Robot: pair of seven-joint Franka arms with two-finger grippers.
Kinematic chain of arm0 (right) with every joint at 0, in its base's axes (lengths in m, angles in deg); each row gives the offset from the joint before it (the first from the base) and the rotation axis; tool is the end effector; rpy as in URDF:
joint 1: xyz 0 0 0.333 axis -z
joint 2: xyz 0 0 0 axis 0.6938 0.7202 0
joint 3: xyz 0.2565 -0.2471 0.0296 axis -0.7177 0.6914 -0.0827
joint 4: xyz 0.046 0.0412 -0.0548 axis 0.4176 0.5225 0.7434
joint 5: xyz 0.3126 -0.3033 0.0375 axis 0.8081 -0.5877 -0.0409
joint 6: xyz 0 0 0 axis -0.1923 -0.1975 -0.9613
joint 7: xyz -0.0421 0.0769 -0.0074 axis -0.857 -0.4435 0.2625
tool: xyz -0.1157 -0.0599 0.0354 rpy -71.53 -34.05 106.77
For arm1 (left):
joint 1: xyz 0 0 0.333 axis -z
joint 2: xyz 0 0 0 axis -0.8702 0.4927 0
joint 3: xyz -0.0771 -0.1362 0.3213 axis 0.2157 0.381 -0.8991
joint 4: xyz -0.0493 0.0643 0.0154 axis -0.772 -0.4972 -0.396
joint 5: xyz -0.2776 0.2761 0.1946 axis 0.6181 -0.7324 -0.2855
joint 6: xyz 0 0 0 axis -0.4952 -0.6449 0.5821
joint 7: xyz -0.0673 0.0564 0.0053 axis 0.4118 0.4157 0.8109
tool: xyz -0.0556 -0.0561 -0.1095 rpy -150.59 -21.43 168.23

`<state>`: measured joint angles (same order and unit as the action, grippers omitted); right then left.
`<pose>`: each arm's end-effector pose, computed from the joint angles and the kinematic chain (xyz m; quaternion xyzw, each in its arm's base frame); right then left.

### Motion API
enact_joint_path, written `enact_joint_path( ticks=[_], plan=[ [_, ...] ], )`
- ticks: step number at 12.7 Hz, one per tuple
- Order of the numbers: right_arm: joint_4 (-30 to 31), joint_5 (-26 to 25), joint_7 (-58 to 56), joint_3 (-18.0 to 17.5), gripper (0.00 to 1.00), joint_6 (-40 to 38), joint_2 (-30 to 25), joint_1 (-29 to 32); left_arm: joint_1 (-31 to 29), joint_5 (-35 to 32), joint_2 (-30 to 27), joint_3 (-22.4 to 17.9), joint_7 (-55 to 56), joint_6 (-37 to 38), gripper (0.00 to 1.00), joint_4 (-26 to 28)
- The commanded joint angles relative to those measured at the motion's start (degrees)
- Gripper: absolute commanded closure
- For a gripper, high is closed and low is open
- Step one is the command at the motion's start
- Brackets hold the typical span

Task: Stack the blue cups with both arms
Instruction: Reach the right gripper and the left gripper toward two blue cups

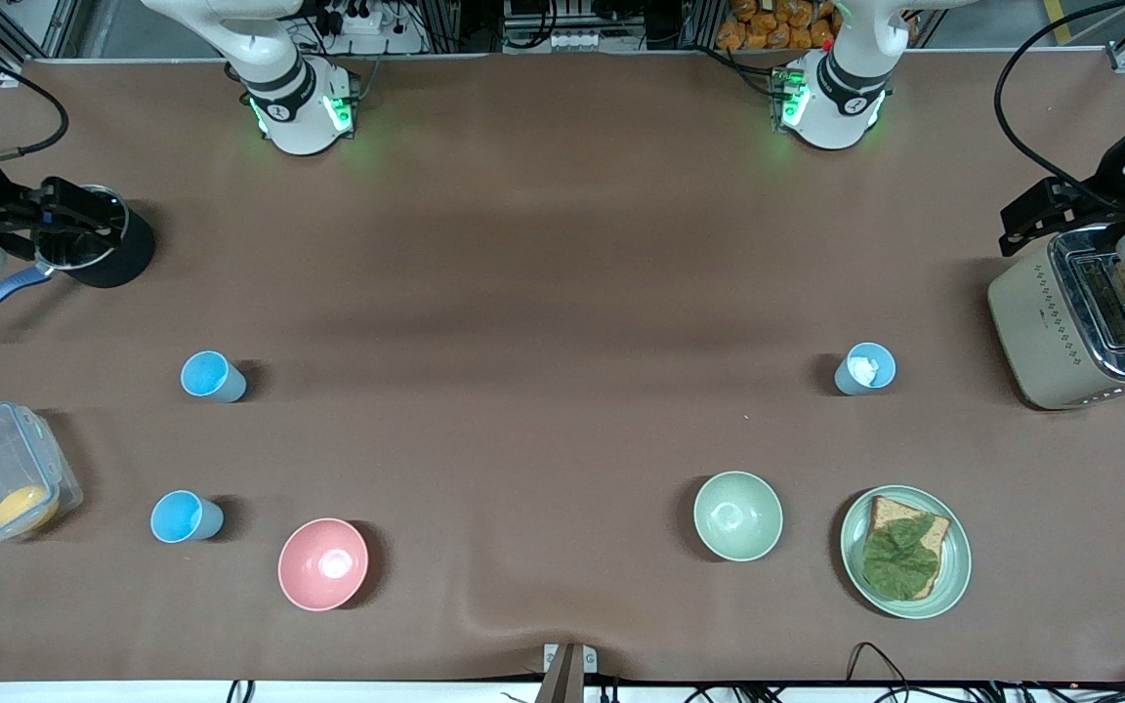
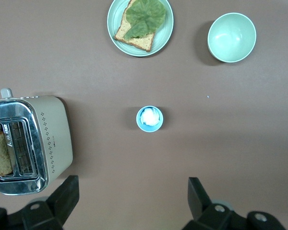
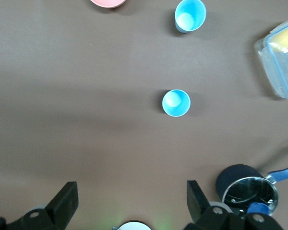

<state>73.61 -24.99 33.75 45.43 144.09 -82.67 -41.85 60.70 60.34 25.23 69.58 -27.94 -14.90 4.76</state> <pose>0.5947 0.0096 0.6486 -0.9962 -0.0659 0.0556 0.0135 0.5915 -0.0493 0.6578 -0.9999 0.0015 -0.0089 0.0126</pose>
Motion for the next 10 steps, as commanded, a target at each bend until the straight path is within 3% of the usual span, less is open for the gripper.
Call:
enact_joint_path(
  ticks=[1, 3, 7, 8, 10],
  plan=[
    [0.95, -1.80, 0.04, 1.56, 0.00, 0.68, -1.70, -1.72, 0.22, -0.21, 0.30, -0.19, -1.16, 0.23, 0.00, -1.11],
    [1.03, -0.85, -0.14, 5.60, 0.00, 0.59, -2.32, -2.95, 0.13, -0.21, 0.56, -0.28, -0.99, 0.23, 0.00, -1.20],
    [0.94, -0.75, -0.23, 6.24, 0.00, 0.06, -1.36, -3.57, -0.75, -0.29, 6.08, -0.54, -1.07, -0.47, 0.00, -0.94],
    [0.94, -0.40, -0.31, 6.15, 0.00, 0.67, 0.13, -3.49, -0.67, -0.21, 7.06, -0.54, -0.99, -3.96, 0.00, 1.68],
    [0.07, 2.23, -0.75, 6.15, 0.00, 2.96, 6.80, -3.13, -0.93, -0.21, 5.93, -0.45, -1.07, -16.50, 0.00, 12.55]
  ],
)
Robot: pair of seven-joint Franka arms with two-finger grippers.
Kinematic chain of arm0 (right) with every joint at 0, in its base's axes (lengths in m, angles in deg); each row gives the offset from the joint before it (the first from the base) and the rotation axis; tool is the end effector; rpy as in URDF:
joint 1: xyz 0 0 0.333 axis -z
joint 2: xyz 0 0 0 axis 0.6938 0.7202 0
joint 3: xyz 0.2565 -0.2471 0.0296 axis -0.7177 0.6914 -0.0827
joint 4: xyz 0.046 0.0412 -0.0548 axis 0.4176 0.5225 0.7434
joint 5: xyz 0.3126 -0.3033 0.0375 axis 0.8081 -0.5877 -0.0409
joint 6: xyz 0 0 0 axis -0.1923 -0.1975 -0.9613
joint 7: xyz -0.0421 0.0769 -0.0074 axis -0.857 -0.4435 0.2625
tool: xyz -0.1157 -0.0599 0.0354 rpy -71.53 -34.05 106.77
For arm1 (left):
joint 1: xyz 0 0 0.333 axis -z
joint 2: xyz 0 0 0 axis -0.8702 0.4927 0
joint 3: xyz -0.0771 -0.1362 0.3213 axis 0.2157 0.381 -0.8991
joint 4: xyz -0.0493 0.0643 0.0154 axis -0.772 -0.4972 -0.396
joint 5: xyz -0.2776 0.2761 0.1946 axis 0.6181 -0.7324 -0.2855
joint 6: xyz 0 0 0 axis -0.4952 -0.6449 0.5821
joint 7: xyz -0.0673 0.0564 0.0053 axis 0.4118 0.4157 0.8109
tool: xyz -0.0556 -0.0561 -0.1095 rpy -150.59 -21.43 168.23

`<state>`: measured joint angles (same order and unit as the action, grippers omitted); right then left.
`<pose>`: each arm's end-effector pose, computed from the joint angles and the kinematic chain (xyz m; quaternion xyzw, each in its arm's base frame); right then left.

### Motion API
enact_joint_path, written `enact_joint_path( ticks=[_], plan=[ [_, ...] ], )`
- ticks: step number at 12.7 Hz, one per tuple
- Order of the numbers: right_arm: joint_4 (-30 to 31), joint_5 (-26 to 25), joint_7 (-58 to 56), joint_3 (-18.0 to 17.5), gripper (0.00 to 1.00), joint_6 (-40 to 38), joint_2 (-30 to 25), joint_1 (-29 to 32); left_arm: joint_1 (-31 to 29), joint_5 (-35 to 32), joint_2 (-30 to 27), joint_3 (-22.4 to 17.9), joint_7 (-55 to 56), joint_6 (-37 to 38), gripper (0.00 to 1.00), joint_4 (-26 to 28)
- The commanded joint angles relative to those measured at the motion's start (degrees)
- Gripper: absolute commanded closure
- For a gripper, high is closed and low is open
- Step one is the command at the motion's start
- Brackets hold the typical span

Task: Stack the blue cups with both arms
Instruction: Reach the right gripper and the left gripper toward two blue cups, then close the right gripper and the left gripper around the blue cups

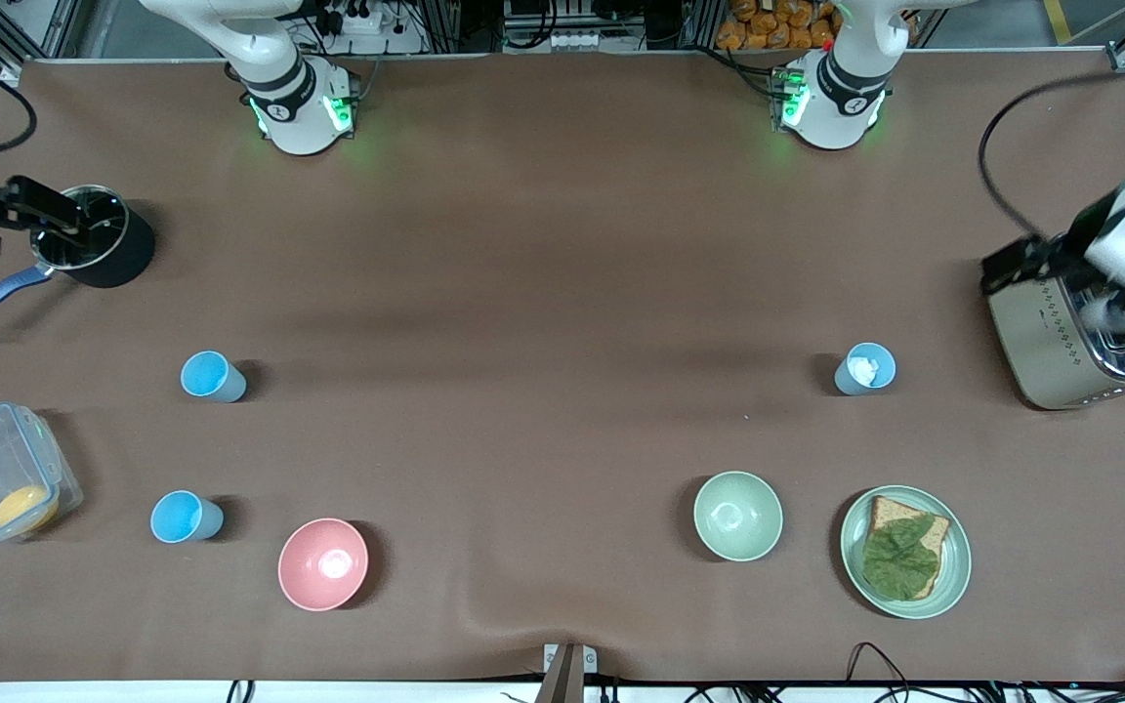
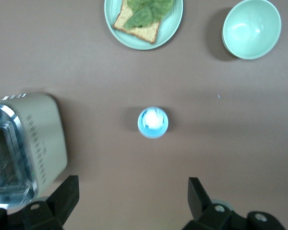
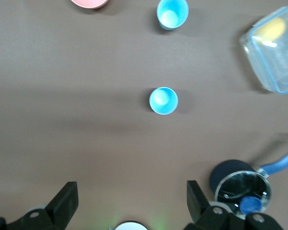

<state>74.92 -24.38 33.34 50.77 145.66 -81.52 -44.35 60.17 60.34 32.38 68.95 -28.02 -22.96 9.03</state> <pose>0.6036 -0.0171 0.6272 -0.9969 -0.0447 0.0627 0.0185 0.6398 -0.0384 0.5542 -0.9997 -0.0059 0.0206 0.0102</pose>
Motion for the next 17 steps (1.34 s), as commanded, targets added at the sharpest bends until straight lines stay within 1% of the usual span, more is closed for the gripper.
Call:
enact_joint_path(
  ticks=[1, 2, 3, 5, 7, 9, 11, 13, 15, 16, 17],
  plan=[
    [-1.24, 1.28, -0.35, 0.81, 0.00, 1.83, 8.37, -0.46, -1.44, -0.38, -1.05, 0.18, -1.78, -13.38, 0.00, 11.89],
    [-1.33, 0.93, 0.35, 0.90, 0.00, 1.57, 11.53, -0.11, -2.24, -0.38, -0.88, 0.27, -2.83, -18.04, 0.00, 15.24],
    [-1.33, 1.80, -0.08, 0.90, 0.00, 1.65, 13.74, 0.93, -2.33, -0.38, -0.62, 0.27, -3.97, -22.61, 0.00, 18.58],
    [-1.33, 1.72, -0.26, 0.90, 0.00, 1.74, 16.56, 2.87, -2.33, -0.38, 0.96, 0.27, -4.25, -29.30, 0.00, 22.99],
    [-1.07, 0.23, -0.35, 0.99, 0.00, 2.87, 19.28, 3.40, -2.77, -0.38, 2.28, 0.27, -4.25, -34.58, 0.00, 27.03],
    [1.21, 0.05, -0.78, 0.99, 0.00, 8.48, 20.26, 6.38, -3.30, -0.38, 4.56, 0.27, -4.34, -37.41, 0.00, 28.36],
    [7.25, 0.05, -2.71, 0.99, 0.00, 14.55, 19.83, 7.53, -3.30, -0.38, 6.85, 0.27, -4.34, -39.86, 0.00, 29.32],
    [13.94, -0.04, -2.54, 1.08, 0.00, 21.83, 19.38, 7.10, -3.30, -0.38, 7.82, 0.27, -4.34, -46.53, 0.00, 33.35],
    [17.38, -0.04, -2.54, 0.99, 0.00, 29.83, 21.13, 6.49, -3.21, -0.38, 9.31, 0.27, -4.34, -49.72, 0.00, 35.04],
    [17.92, -0.04, -2.54, 0.99, 0.00, 31.43, 22.10, 5.61, -3.21, -0.38, 9.84, 0.27, -4.34, -50.16, 0.00, 35.31],
    [17.92, -0.13, -2.72, 0.99, 0.00, 31.45, 22.54, 5.60, -3.21, -0.38, 10.54, 0.27, -4.34, -50.34, 0.09, 35.31]
  ],
)
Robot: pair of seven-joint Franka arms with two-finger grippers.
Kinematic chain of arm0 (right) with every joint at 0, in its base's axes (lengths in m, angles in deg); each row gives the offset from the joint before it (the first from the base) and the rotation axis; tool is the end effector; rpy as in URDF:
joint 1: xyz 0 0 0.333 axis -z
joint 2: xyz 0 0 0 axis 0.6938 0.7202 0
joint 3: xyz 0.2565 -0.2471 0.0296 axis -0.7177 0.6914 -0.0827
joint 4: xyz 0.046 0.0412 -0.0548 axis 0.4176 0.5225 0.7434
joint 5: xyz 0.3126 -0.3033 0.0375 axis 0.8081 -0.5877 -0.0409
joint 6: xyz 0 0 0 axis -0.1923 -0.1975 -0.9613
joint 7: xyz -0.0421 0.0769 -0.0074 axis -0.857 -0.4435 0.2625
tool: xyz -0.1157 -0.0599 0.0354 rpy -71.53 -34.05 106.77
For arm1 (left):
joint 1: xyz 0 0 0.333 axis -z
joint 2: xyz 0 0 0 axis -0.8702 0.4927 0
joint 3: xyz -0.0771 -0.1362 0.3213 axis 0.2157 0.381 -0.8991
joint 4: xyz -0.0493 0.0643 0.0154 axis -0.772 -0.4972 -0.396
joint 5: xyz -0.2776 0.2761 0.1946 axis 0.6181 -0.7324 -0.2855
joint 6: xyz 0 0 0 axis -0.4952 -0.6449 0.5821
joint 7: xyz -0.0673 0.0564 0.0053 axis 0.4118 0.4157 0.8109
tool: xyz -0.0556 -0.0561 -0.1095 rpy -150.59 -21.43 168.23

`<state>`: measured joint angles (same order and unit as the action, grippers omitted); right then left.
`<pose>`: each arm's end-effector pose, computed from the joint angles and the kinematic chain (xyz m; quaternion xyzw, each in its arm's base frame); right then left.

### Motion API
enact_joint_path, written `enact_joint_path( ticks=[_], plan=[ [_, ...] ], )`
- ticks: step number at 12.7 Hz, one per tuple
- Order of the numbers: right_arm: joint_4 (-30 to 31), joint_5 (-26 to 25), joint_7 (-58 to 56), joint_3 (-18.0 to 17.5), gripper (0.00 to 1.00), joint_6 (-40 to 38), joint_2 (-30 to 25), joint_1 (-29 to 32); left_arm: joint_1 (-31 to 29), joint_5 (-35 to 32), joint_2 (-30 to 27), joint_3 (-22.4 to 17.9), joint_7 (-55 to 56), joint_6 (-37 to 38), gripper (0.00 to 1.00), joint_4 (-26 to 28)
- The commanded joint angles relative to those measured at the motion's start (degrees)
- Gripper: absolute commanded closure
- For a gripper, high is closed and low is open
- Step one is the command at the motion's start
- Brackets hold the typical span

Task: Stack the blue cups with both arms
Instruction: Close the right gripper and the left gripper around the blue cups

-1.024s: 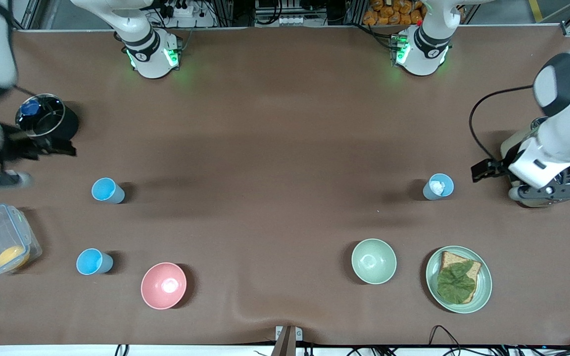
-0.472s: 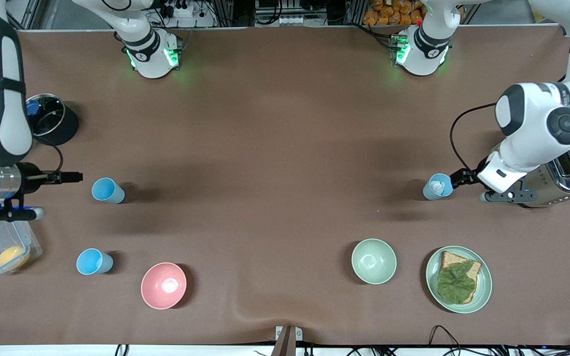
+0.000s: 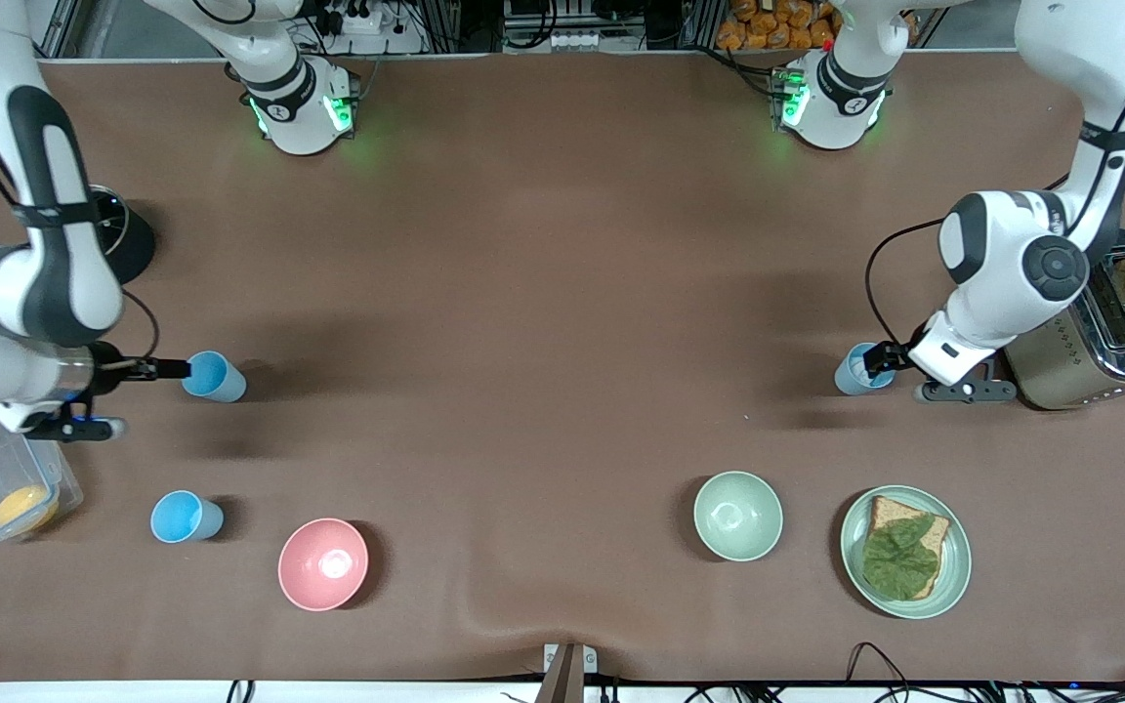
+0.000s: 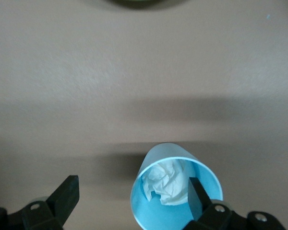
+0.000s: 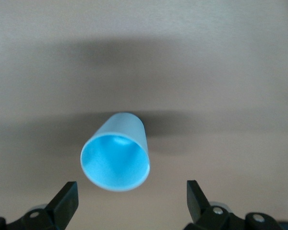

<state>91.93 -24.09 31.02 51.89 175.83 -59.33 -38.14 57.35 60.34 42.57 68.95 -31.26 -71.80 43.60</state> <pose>0.6562 -0.1037 0.2621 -0.9899 0.0076 0.1398 0.0241 0.5928 -0.0117 0.2220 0.9999 -0.0049 0.0145 0.0034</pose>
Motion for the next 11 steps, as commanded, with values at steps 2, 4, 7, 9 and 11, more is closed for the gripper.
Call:
enact_joint_path(
  ticks=[2, 4, 7, 9, 11],
  plan=[
    [0.82, -0.42, -0.49, -0.13, 0.00, 1.72, 2.02, -0.08, -0.38, -0.38, 1.23, 0.36, -1.09, -1.68, 0.38, 0.65],
    [0.81, -0.42, -0.66, -0.13, 0.00, 1.73, 2.47, 0.53, -0.29, -0.29, 1.85, 0.36, -1.09, -1.77, 0.68, 0.65],
    [0.73, -0.42, -0.84, -0.13, 0.00, 1.81, 3.17, 0.62, -0.29, -0.21, 2.03, 0.45, -1.00, -2.73, 1.00, 0.65],
    [0.64, -0.42, -0.75, -0.13, 0.00, 2.16, 3.96, 0.89, 0.06, -0.03, 1.94, 0.97, -0.30, -2.73, 1.00, 0.48],
    [0.55, -0.42, -0.75, -0.13, 0.00, 2.95, 4.75, 1.15, -0.29, 0.75, 1.42, 4.38, 0.14, -2.73, 1.00, 0.21]
  ],
)
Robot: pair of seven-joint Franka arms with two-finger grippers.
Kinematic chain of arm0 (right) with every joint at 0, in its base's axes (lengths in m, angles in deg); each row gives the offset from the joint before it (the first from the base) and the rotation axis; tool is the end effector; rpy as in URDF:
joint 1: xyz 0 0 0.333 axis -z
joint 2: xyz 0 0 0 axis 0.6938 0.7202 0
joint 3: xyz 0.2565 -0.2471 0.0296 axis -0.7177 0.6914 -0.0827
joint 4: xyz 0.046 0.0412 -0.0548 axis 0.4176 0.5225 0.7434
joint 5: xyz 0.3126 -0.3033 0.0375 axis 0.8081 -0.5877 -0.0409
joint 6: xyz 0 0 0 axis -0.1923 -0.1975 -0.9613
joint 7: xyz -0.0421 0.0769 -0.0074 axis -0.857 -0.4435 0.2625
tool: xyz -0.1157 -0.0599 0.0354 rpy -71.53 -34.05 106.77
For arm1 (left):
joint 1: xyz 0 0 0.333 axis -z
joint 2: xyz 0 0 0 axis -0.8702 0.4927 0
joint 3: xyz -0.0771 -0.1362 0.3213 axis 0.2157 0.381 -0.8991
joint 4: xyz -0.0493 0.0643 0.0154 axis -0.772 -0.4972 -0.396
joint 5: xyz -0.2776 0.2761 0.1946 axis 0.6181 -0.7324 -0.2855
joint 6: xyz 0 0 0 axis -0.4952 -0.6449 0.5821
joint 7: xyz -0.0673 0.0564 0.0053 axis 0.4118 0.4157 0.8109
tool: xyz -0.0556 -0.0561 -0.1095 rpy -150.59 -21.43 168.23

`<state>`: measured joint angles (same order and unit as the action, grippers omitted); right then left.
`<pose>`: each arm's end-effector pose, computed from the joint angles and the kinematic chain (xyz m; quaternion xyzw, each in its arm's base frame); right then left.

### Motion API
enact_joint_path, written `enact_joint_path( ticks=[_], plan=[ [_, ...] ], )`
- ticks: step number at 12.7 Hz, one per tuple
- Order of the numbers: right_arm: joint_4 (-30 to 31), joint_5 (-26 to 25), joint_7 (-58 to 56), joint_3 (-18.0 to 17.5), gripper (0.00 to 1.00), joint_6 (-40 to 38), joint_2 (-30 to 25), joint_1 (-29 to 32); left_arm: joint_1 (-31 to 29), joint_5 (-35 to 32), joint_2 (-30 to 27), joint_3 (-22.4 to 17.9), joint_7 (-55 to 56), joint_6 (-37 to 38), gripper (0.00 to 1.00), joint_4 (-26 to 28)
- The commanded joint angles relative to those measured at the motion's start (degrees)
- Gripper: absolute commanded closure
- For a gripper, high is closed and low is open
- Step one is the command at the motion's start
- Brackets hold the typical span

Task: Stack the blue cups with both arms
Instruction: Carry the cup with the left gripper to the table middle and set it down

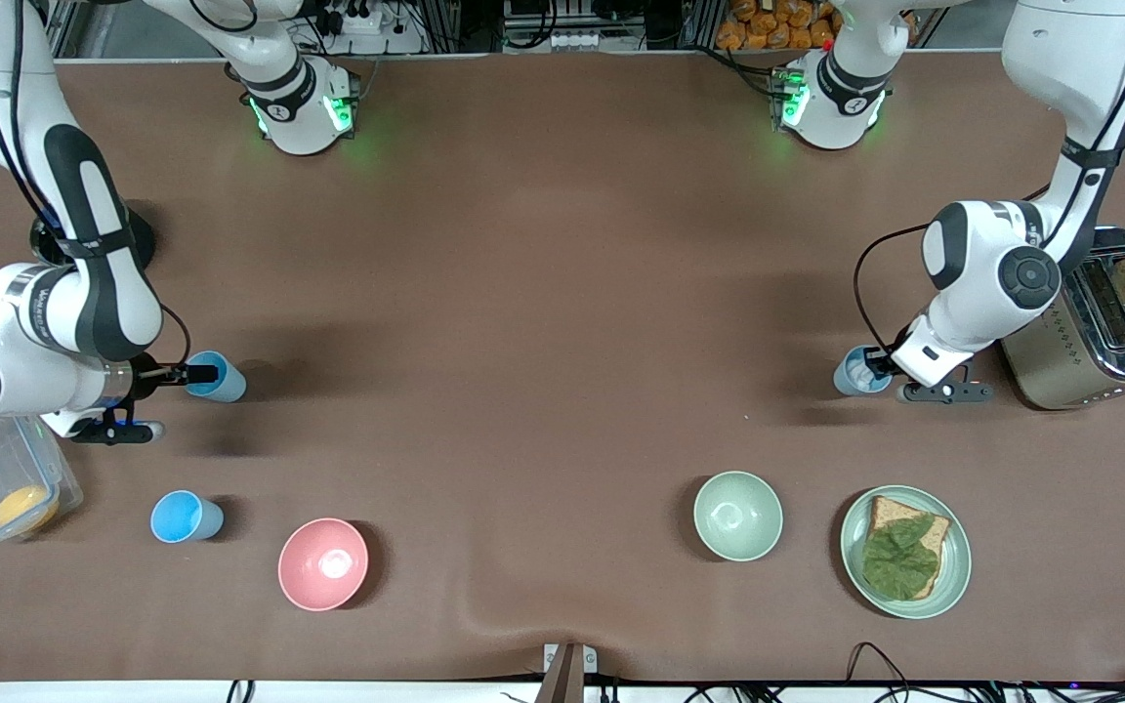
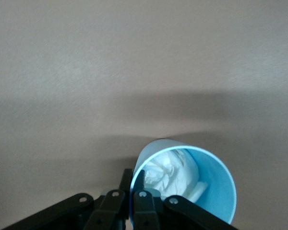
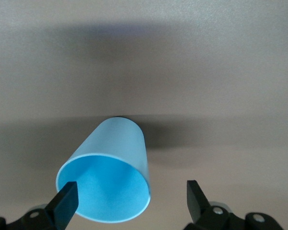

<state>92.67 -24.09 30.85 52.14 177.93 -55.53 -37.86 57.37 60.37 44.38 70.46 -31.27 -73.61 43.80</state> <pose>0.6498 -0.1094 0.2144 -0.9866 0.0111 0.1608 0.0249 0.5913 -0.0281 0.2052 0.9997 -0.0173 0.0130 0.0093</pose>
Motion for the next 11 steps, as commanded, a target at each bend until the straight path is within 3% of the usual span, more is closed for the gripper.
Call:
enact_joint_path(
  ticks=[1, 2, 5, 6, 11],
  plan=[
    [-0.18, -0.42, -0.66, -0.39, 0.00, 1.02, 1.12, 1.14, -0.23, 2.65, -0.75, 5.07, 1.63, -0.92, 1.00, -0.16],
    [-0.18, -0.42, -0.66, -0.39, 0.07, 1.11, 1.47, 1.14, -0.15, 3.45, -0.93, 7.87, 4.25, -0.92, 1.00, -0.51],
    [0.08, -0.24, -8.36, -0.47, 0.83, 1.73, 1.65, 2.10, 1.95, 3.46, -0.23, 15.61, 17.67, -0.84, 1.00, -3.05],
    [0.17, -0.15, -10.05, -0.47, 1.00, 2.16, 1.65, 2.19, 5.27, 3.37, 0.56, 16.33, 23.47, -0.84, 1.00, -4.28],
    [0.26, -0.15, -10.33, -0.47, 1.00, 2.35, 1.56, 1.84, 22.42, 0.31, 6.27, 15.81, 46.87, -0.84, 1.00, -10.78]
  ],
)
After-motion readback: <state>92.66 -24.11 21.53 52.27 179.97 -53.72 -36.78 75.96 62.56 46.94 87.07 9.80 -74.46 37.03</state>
